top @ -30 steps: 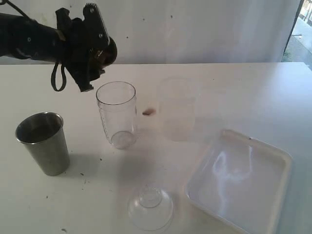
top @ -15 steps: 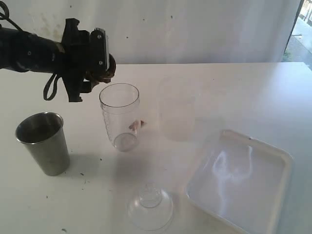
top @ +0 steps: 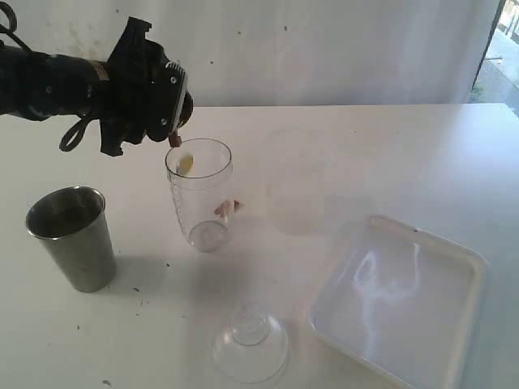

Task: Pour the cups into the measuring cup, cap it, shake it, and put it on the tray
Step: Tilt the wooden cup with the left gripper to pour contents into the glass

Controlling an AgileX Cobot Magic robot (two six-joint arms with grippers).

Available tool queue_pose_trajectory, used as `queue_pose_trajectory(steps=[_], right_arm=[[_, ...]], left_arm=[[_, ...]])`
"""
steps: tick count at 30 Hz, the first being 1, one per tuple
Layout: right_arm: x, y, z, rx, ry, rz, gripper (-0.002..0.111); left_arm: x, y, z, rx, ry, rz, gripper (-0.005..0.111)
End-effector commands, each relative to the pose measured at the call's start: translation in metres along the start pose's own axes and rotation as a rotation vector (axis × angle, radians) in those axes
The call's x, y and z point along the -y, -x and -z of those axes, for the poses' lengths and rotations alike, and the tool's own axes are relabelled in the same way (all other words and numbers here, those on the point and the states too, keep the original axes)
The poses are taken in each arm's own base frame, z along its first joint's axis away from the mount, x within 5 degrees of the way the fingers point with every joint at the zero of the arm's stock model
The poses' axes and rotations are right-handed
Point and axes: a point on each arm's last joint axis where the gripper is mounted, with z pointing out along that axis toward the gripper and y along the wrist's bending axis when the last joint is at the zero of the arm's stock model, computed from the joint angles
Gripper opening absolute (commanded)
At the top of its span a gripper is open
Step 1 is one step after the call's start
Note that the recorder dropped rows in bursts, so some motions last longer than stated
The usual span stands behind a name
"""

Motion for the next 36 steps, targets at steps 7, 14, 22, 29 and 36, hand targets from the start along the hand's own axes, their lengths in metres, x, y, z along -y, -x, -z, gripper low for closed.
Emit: queue_pose_trajectory(steps=[7, 14, 22, 29, 36], right_arm=[[0.0, 0.0, 0.0, 0.015, -0.003, 0.003, 0.0], [0.0, 0.0, 0.0, 0.015, -0.003, 0.003, 0.0], [0.0, 0.0, 0.0, 0.015, -0.003, 0.003, 0.0], [0.0, 0.0, 0.0, 0.015, -0.003, 0.003, 0.0], [0.0, 0.0, 0.0, 0.015, -0.003, 0.003, 0.0]], left_arm=[[-0.016, 0.014, 0.012, 0.016, 0.092, -0.201, 0.0], [-0.016, 0.014, 0.012, 0.004, 0.096, -0.459, 0.0], [-0.018, 0.015, 0.012, 0.001, 0.117, -0.45, 0.0], [-0.019, 0.028, 0.013, 0.032, 0.128, -0.408, 0.0], [-0.02, 0.03, 0.014, 0.03, 0.14, -0.539, 0.0]])
